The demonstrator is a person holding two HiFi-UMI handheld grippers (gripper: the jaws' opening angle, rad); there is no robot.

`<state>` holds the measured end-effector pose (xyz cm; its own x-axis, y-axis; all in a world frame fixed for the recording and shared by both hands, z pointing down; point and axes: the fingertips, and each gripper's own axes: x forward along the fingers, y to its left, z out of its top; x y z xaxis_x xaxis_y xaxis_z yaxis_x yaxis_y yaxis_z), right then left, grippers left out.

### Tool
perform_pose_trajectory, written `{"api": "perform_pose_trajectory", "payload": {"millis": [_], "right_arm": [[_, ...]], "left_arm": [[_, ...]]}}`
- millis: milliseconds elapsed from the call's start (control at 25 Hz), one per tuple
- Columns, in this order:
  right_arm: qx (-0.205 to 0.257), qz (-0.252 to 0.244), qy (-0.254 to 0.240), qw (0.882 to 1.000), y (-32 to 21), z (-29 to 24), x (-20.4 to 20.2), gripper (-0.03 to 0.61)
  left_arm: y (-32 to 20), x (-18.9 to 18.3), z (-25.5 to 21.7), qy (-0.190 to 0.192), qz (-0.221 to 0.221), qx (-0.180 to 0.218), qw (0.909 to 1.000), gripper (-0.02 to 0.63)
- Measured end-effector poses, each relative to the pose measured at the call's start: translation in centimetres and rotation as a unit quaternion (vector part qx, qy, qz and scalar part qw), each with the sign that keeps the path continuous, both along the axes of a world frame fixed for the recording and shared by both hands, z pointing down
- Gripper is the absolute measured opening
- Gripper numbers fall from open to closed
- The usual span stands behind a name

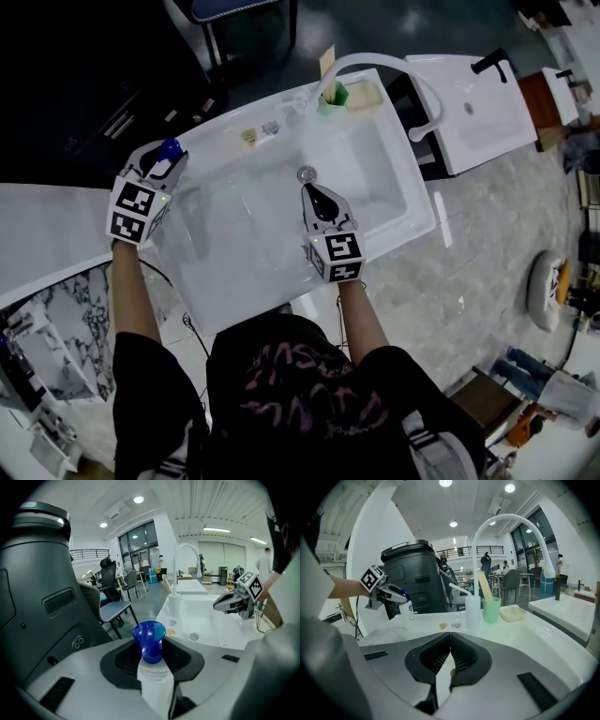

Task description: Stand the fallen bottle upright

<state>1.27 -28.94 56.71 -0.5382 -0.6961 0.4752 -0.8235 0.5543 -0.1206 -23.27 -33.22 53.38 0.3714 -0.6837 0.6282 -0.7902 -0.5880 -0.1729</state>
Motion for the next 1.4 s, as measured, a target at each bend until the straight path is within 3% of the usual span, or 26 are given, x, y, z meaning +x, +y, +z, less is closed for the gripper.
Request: {"api": "perform_pose_trajectory", "payload": {"millis": [480,960,1400], "right_arm": [[0.009,-0.017,0.01,1.0,0.6,-0.4,-1.1,0.015],[0.019,-0.016,0.007,1.0,1.0,-1.2,-1.3,0.015],[0.052,-0.014,-0.007,0.999,3.3,-5.0,-1.3,0.015]], "left_arm": [[1.1,-1.1,-0.1,-0.003,-0.022,0.013,0.9997,0.143],[1.4,-1.9,-0.4,0.03,-0.054,0.018,0.9979,0.221],[6.7,-1.8,-3.7,0.06,-0.106,0.053,0.9911,0.225]]}}
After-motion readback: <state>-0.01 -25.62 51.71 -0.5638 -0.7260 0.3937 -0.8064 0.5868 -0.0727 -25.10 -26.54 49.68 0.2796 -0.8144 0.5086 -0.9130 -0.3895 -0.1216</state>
